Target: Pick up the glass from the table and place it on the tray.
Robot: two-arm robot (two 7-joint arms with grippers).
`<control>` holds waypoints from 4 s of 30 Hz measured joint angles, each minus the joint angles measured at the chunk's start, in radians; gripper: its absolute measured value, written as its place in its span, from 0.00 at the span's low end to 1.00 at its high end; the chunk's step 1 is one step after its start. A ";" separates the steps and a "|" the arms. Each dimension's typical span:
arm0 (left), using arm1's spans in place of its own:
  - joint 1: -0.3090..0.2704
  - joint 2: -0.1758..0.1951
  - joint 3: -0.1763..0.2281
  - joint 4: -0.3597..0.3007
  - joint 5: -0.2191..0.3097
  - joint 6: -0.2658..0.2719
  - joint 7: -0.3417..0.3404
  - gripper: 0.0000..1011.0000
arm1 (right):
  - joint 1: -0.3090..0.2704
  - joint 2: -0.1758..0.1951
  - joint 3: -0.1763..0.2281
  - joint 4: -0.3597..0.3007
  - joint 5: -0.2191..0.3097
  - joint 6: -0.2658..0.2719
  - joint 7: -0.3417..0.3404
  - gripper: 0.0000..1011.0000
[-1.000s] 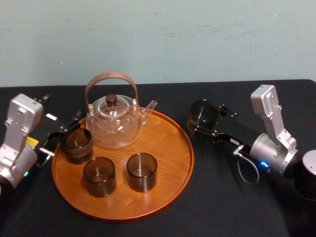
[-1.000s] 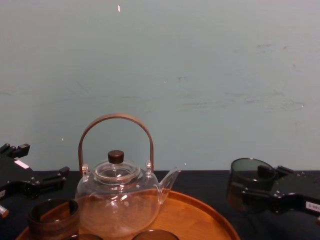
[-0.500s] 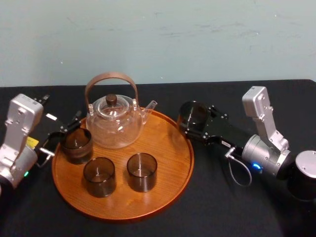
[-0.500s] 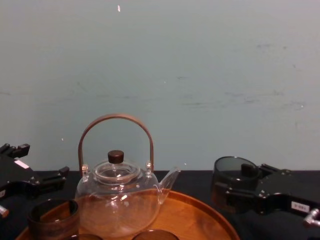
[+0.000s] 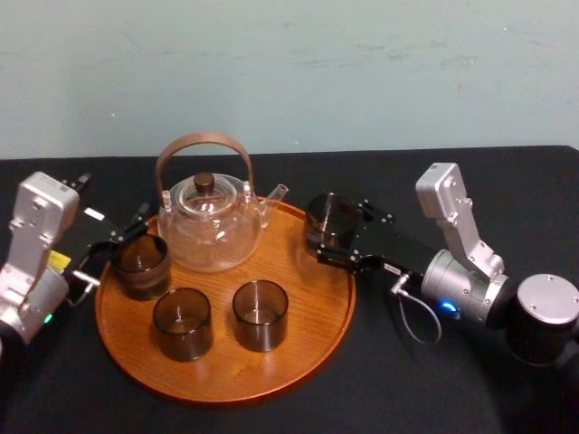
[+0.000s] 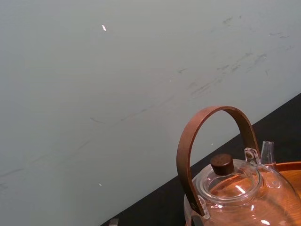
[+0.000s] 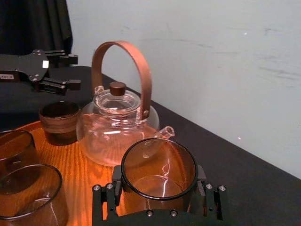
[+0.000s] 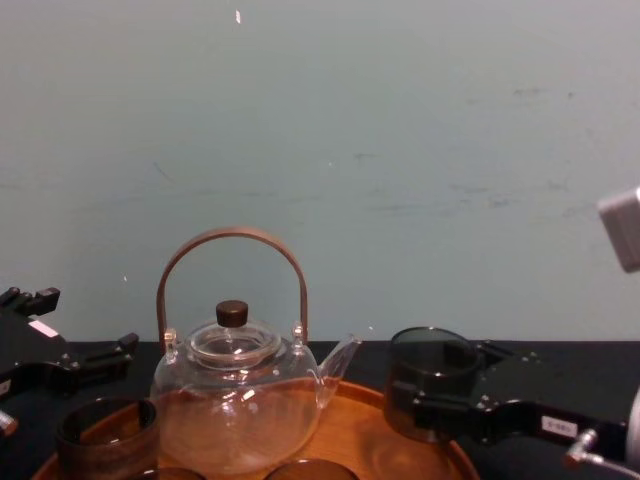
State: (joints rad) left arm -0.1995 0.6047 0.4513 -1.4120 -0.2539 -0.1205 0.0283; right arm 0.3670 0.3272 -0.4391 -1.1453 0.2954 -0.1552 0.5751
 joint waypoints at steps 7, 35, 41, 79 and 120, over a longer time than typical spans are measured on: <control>0.000 0.000 0.000 0.000 0.000 0.000 0.000 0.99 | 0.021 -0.017 -0.022 0.031 -0.005 -0.003 0.011 0.89; 0.000 0.000 0.000 0.000 0.000 0.000 0.000 0.99 | 0.104 -0.082 -0.056 0.210 -0.034 -0.048 0.029 0.89; 0.000 0.000 0.000 0.000 0.000 0.000 0.000 0.99 | 0.110 -0.094 -0.059 0.234 -0.041 -0.059 0.031 0.90; 0.000 0.000 0.000 0.000 0.000 0.000 0.000 0.99 | 0.109 -0.091 -0.058 0.230 -0.040 -0.056 0.029 0.92; 0.000 0.000 0.000 0.000 0.000 0.000 0.000 0.99 | 0.032 -0.018 -0.021 0.005 -0.025 -0.074 0.017 0.99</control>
State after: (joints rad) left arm -0.1996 0.6047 0.4514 -1.4120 -0.2539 -0.1205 0.0283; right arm 0.3991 0.3096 -0.4603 -1.1407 0.2703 -0.2292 0.5922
